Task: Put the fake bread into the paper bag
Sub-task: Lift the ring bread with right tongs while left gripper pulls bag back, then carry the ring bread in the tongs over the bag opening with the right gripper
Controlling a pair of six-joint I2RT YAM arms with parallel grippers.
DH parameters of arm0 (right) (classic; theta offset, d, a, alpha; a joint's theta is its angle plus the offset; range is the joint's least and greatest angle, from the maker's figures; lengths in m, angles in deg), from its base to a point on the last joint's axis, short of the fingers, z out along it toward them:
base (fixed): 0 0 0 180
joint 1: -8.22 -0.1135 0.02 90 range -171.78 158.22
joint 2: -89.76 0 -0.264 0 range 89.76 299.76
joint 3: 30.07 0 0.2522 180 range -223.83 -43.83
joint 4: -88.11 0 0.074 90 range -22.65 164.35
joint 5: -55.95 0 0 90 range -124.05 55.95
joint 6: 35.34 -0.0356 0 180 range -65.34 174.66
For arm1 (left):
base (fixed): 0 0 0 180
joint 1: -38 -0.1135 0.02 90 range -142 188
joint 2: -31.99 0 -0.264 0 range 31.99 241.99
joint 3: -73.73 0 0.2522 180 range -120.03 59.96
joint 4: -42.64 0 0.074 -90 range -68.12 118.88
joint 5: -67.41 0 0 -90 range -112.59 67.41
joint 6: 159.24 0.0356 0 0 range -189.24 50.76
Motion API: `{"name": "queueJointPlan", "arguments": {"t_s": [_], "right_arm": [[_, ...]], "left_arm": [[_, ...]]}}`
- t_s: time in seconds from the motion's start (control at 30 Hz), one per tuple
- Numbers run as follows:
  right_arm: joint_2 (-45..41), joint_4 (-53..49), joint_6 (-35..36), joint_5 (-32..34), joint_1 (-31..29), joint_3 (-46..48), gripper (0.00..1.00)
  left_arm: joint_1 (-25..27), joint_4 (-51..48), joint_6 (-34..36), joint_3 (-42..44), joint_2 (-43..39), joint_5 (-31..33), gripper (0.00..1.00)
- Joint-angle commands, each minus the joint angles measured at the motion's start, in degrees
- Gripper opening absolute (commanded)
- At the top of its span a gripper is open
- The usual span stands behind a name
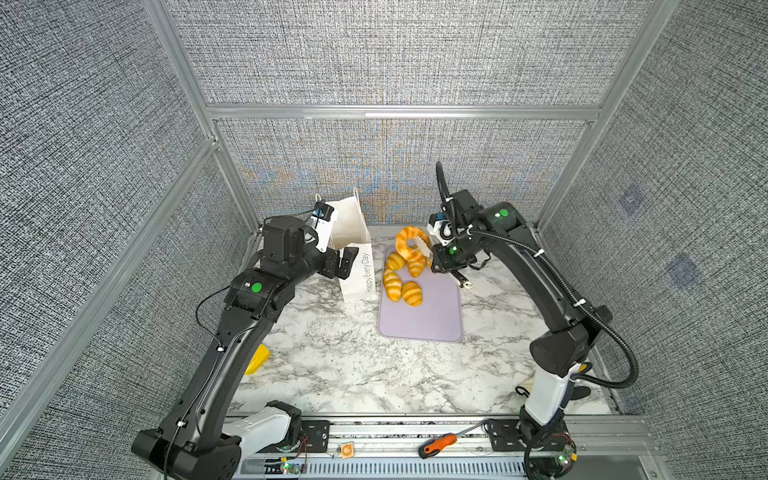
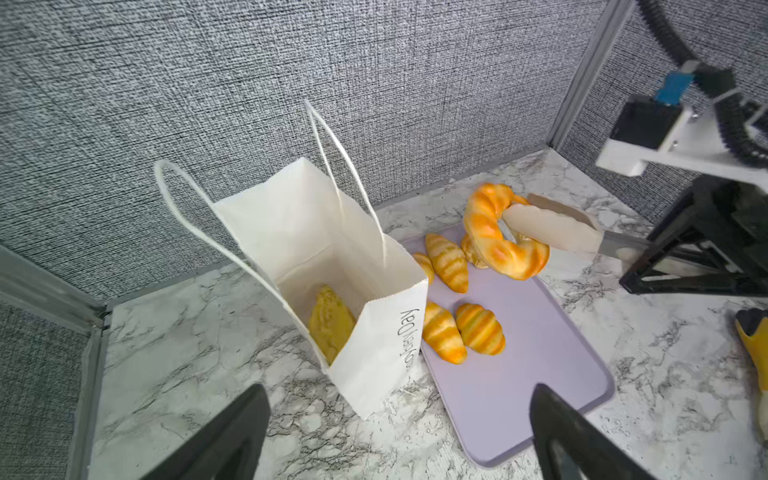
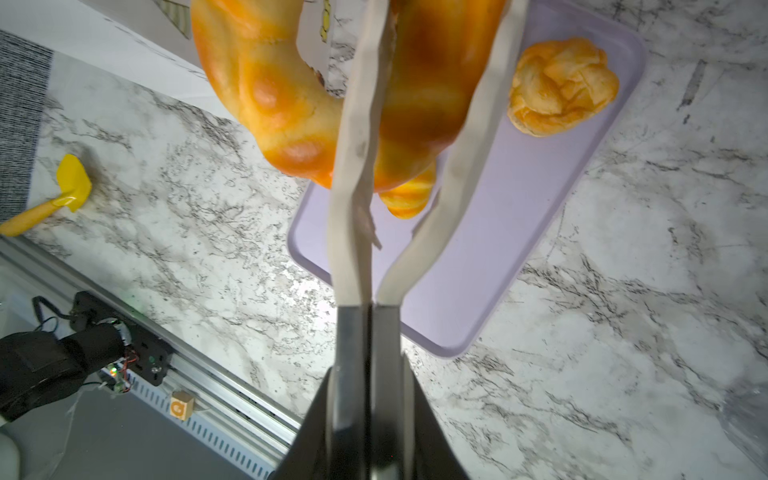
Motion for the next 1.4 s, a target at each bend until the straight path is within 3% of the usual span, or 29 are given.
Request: {"name": "queueJointPlan", "arguments": {"t_s": [0.0,0.73,1.37], "right_arm": [[-0.4,3.7,-2.2,-2.9,-1.3,-1.4,0.19],[6.0,17.4,-8.3,-2.1,-12.2,-14.5,0.19],[13.6,24.3,-9.5,8.1,-16.3,-17.0,0.20]], "left_arm": [[-2.2,-1.5,-0.9,-0.7,-0.3,-0.9,0.99],[-17.7,1.1,-6.0,4.8,-2.2,-3.6,0.99],[-18.5,3.9,-7.8,10.0,-3.0,-6.6,0.99]]}}
